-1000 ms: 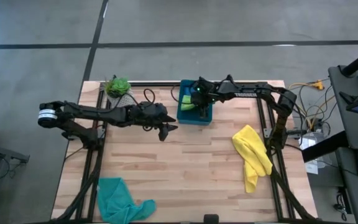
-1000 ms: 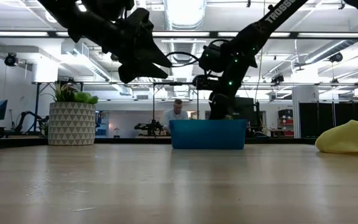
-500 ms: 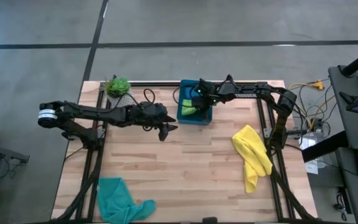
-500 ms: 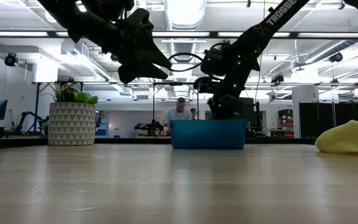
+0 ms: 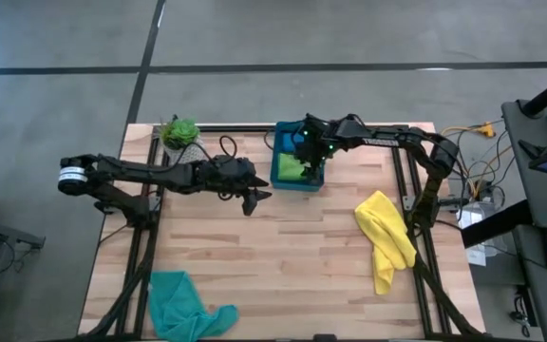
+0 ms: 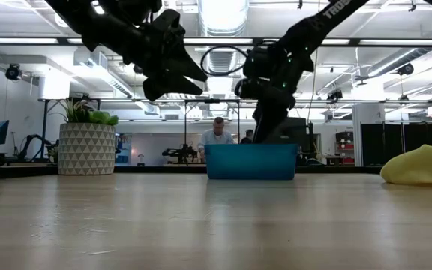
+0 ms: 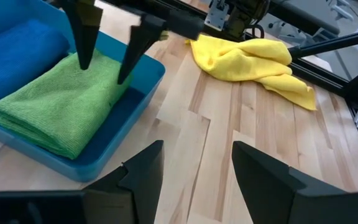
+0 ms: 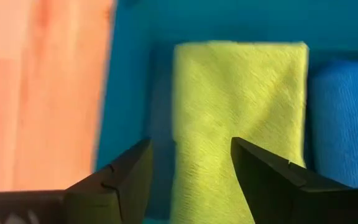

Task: Fold microfiber towels
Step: Put the green microfiber cloth into the blue bin, then fold the light blue microfiber cloth

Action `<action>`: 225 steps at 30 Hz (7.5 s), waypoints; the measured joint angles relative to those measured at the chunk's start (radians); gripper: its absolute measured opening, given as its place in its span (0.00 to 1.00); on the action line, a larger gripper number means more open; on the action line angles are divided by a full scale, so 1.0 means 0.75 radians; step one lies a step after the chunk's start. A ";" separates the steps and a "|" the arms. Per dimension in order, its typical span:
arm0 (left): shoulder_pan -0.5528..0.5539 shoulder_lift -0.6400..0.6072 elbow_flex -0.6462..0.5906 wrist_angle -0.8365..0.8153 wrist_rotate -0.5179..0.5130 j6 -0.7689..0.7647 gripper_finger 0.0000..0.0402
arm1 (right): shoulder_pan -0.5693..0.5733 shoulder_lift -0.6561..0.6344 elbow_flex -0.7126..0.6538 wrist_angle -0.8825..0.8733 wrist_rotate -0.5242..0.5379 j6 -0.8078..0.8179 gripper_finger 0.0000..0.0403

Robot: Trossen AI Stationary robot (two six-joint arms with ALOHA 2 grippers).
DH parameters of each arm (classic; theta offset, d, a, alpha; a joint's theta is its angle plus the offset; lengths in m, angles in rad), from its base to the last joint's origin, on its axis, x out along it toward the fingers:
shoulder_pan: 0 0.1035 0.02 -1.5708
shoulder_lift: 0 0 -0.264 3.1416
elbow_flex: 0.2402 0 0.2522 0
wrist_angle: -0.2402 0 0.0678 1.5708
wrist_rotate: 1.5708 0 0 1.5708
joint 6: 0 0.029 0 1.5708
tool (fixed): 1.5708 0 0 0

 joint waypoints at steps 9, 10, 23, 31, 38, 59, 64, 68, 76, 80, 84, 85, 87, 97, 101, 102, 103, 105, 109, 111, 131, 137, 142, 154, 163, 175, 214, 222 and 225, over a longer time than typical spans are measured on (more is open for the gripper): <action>0.001 0.000 0.000 0.006 0.001 -0.027 0.44 | -0.027 0.174 0.006 -0.046 0.120 0.036 0.51; 0.001 0.000 0.000 0.006 0.001 -0.029 0.44 | -0.026 0.187 0.018 -0.062 0.132 0.048 0.51; 0.002 -0.004 0.005 0.007 0.008 0.115 0.44 | -0.036 -0.154 0.178 -0.300 0.144 0.233 0.52; 0.002 -0.115 0.027 -0.206 0.370 0.110 0.44 | 0.061 -0.641 -0.073 -0.272 -0.155 0.759 0.52; -0.091 -0.362 0.025 -0.591 0.880 0.047 0.44 | 0.489 -1.045 -0.462 0.163 0.117 1.300 0.51; -1.065 0.051 0.011 -0.360 0.169 -0.762 0.44 | 1.180 -1.091 -0.793 0.541 0.679 1.751 0.52; -1.067 0.385 0.083 -0.330 0.334 -0.911 0.44 | 1.268 -1.074 -0.749 0.527 0.653 1.684 0.51; -1.091 0.570 0.149 -0.303 0.360 -0.995 0.44 | 1.346 -1.085 -0.721 0.518 0.654 1.661 0.51; -1.086 0.699 0.268 -0.354 0.392 -1.001 0.15 | 1.497 -1.100 -0.713 0.518 0.658 1.667 0.50; -1.051 0.687 0.304 -0.414 0.412 -0.955 0.02 | 1.538 -1.099 -0.714 0.515 0.669 1.664 0.50; -0.946 0.662 0.366 -0.432 0.379 -0.919 0.00 | 1.548 -1.100 -0.714 0.516 0.668 1.674 0.50; -0.905 0.646 0.399 -0.432 0.353 -0.897 0.00 | 1.552 -1.100 -0.714 0.515 0.669 1.673 0.50; -0.827 0.610 0.485 -0.416 0.315 -0.828 0.00 | 1.562 -1.100 -0.714 0.517 0.669 1.671 0.50; -0.425 0.581 1.075 -0.519 -0.045 -0.402 0.00 | 1.631 -1.112 -0.716 0.519 0.798 1.702 0.50; -0.390 0.566 1.284 -0.477 -0.180 -0.241 0.00 | 1.676 -1.118 -0.716 0.517 0.811 1.758 0.50; -0.398 0.551 1.313 -0.526 -0.221 -0.205 0.00 | 1.688 -1.119 -0.716 0.517 0.818 1.773 0.50; -0.408 0.540 1.328 -0.603 -0.272 -0.198 0.00 | 1.700 -1.119 -0.716 0.517 0.834 1.784 0.50; -0.426 0.527 1.321 -0.809 -0.352 -0.206 0.00 | 1.730 -1.118 -0.716 0.518 0.882 1.798 0.50; -0.465 0.552 1.156 -1.100 -0.420 -0.333 0.00 | 1.772 -1.118 -0.716 0.518 1.027 1.802 0.50; -0.487 0.558 1.023 -1.070 -0.394 -0.383 0.00 | 1.777 -1.118 -0.716 0.518 1.094 1.791 0.50; -0.759 0.490 0.375 -0.785 -0.056 -0.316 0.00 | 1.226 -0.655 -0.690 0.779 0.998 1.486 0.50; -0.738 0.410 0.269 -0.749 -0.058 -0.304 0.00 | 0.912 -0.351 -0.563 0.903 0.593 1.281 0.50; -0.729 0.347 0.155 -0.680 -0.061 -0.308 0.00 | 0.767 -0.094 -0.349 0.817 0.433 1.141 0.50; -0.729 0.279 0.043 -0.595 -0.059 -0.390 0.00 | 0.699 0.275 0.084 0.332 0.141 0.881 0.15; -0.739 0.199 0.016 -0.587 -0.145 -0.486 0.00 | 0.705 0.130 0.138 0.207 0.273 0.838 0.02; -0.730 -0.078 0.000 -0.564 -0.391 -0.488 0.00 | 0.690 -0.003 -0.117 0.388 0.134 0.936 0.12; -0.697 -0.224 0.007 -0.545 -0.653 -0.552 0.00 | 0.679 -0.293 -0.057 0.258 0.450 0.799 0.02; -0.649 -0.310 0.004 -0.539 -0.663 -0.537 0.00 | 0.845 -0.427 -0.076 0.182 0.488 0.885 0.02; -0.649 -0.315 0.004 -0.532 -0.664 -0.519 0.00 | 0.977 -0.449 -0.069 0.223 0.747 0.838 0.02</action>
